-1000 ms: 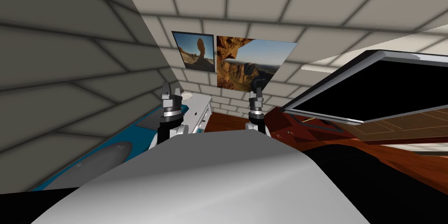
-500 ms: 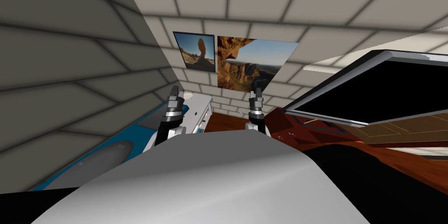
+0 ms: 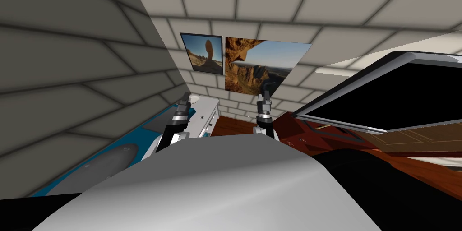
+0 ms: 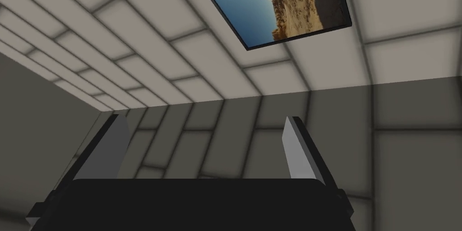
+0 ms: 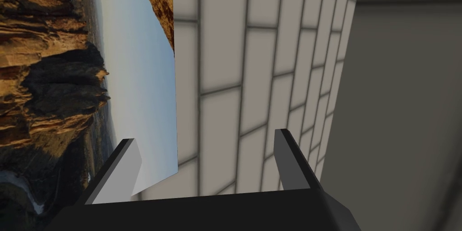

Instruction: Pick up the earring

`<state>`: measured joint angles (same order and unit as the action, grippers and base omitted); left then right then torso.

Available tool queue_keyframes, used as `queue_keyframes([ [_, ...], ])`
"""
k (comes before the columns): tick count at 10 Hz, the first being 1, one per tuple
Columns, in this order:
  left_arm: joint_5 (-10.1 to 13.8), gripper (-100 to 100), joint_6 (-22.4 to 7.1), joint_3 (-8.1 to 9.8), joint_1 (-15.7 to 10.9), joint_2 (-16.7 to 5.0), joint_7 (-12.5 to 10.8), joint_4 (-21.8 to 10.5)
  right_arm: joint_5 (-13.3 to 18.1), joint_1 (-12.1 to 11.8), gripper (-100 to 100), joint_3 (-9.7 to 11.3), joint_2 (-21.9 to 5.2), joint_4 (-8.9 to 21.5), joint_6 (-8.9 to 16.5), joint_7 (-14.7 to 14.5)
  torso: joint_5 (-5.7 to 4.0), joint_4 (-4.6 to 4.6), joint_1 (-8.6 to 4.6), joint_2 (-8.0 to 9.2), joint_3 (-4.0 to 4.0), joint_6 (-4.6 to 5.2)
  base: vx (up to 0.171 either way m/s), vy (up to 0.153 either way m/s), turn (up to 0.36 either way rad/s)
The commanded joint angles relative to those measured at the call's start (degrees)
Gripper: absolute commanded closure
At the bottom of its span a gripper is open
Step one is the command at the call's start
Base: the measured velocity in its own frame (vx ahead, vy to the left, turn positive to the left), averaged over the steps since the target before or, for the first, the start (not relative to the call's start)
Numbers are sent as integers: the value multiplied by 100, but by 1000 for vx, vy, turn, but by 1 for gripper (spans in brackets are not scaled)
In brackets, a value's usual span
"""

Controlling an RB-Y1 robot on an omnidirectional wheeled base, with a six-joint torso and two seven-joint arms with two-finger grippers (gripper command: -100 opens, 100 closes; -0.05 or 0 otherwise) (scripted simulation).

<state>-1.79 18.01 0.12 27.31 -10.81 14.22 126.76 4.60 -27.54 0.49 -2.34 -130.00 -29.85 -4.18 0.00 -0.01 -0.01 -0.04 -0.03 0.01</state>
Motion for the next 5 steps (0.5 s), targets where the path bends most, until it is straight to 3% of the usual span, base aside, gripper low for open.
queue_keyframes([
  [1, -8, -100, -286, 25, -31, -149, 143, -96, 0, 0, 0, 0, 0, 0, 0, 0, 0, 0, 0, 0, 0, 0, 8, -4, 34],
  [2, -8, -100, -319, 25, -31, -149, 143, -96, 0, 0, 0, 0, 0, 0, 0, 0, 0, 0, 1, 0, 0, -1, 7, -4, 18],
  [4, -18, -100, -679, 68, -17, -388, 386, -255, 0, 0, 0, 0, 0, 0, 0, 0, 0, 0, 1, 0, 0, -1, 10, -5, 49],
  [5, -18, -100, -774, 68, -17, -388, 386, -255, 0, 0, 0, 0, 0, 0, 0, 0, 0, 0, 1, -1, 0, -1, 11, -6, 13],
])
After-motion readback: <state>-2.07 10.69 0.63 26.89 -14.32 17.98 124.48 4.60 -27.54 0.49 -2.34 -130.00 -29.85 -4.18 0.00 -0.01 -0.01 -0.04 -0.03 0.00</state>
